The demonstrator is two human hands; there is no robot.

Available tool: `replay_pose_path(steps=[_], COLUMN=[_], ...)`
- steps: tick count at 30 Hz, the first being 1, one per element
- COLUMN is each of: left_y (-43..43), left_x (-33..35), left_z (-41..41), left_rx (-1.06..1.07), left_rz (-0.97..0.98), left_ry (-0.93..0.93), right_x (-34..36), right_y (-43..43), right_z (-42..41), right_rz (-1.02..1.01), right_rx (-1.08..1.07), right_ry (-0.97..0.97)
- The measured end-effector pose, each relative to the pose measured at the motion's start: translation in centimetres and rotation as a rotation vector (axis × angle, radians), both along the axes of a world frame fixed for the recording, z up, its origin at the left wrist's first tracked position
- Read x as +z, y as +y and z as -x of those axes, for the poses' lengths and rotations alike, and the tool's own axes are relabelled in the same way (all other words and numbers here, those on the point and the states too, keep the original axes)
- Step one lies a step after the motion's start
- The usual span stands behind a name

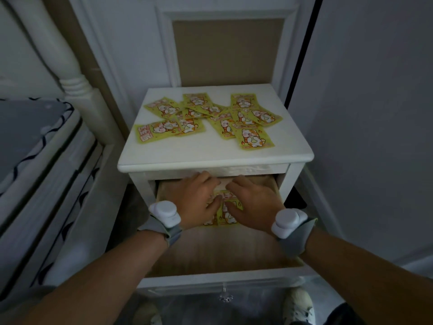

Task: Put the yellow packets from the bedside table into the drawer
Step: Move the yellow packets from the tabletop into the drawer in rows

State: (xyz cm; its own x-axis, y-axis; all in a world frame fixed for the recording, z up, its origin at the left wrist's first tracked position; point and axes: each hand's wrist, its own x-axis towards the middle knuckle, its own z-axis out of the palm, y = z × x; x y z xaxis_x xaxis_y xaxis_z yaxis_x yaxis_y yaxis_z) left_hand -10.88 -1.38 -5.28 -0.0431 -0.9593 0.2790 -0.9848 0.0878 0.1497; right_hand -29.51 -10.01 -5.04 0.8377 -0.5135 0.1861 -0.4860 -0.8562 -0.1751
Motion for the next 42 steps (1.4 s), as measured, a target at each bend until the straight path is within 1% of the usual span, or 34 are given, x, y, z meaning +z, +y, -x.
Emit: replay_pose_path(steps=[3, 6, 8, 9, 11, 12, 13, 15, 17, 20, 23, 25, 27, 30, 32, 33, 35, 38, 42], left_y=[0.1, -0.1, -0.3, -0.5, -0.7, -0.9, -1.3, -1.9, -2.4, -2.9, -3.0, -2.8, -2.4, -1.6, -0.8, -0.4, 0.4, 1.6, 3.7], left_x=[2.8, 4.7, 4.8, 4.5, 3.9, 3.6, 3.3, 3.2, 3.3, 3.5, 3.6, 3.6, 3.5, 3.5, 3.4, 3.5, 3.4, 3.4, 3.0], left_z=[-1.3, -3.4, -5.5, -6.6, -8.5, -9.4, -10.1, -11.3, -12.0, -11.8, -10.9, -10.2, -9.8, -9.5, -9.2, -9.1, -8.7, -8.2, -8.0], left_rx=[0.013, 0.084, 0.186, 0.276, 0.481, 0.537, 0.551, 0.520, 0.501, 0.515, 0.519, 0.507, 0.481, 0.362, 0.281, 0.254, 0.223, 0.184, 0.120], left_rz=[0.176, 0.296, 0.307, 0.296, 0.263, 0.241, 0.201, 0.100, 0.067, 0.072, 0.113, 0.151, 0.199, 0.243, 0.232, 0.224, 0.213, 0.220, 0.276], left_ry=[0.015, 0.042, -0.008, -0.022, 0.008, 0.030, 0.043, 0.064, 0.069, -0.008, -0.088, -0.130, -0.130, -0.015, 0.103, 0.127, 0.106, 0.024, -0.002], right_x=[2.6, 4.1, 4.5, 4.6, 4.8, 4.9, 4.9, 4.8, 4.3, 3.7, 3.7, 3.8, 3.9, 4.1, 4.2, 4.1, 3.9, 3.9, 4.0], right_y=[0.3, -0.2, -0.9, -1.3, -2.4, -3.1, -3.7, -4.9, -5.8, -6.4, -6.3, -6.0, -5.6, -5.1, -4.7, -4.5, -4.1, -3.5, -2.2], right_z=[-1.4, -2.7, -3.3, -3.5, -3.6, -3.5, -3.3, -2.9, -2.5, -2.0, -1.6, -1.3, -1.1, -0.7, -0.7, -0.8, -1.0, -1.4, -1.8], right_rz=[0.106, 0.108, 0.132, 0.140, 0.143, 0.138, 0.129, 0.114, 0.091, 0.059, 0.040, 0.061, 0.101, 0.145, 0.167, 0.184, 0.211, 0.213, 0.201], right_rx=[0.058, 0.086, 0.075, 0.059, 0.006, -0.031, -0.071, -0.155, -0.233, -0.299, -0.309, -0.300, -0.273, -0.212, -0.177, -0.162, -0.135, -0.075, -0.011], right_ry=[-0.133, -0.255, -0.290, -0.296, -0.297, -0.290, -0.279, -0.260, -0.245, -0.185, -0.107, -0.103, -0.096, -0.058, -0.056, -0.066, -0.108, -0.179, -0.211])
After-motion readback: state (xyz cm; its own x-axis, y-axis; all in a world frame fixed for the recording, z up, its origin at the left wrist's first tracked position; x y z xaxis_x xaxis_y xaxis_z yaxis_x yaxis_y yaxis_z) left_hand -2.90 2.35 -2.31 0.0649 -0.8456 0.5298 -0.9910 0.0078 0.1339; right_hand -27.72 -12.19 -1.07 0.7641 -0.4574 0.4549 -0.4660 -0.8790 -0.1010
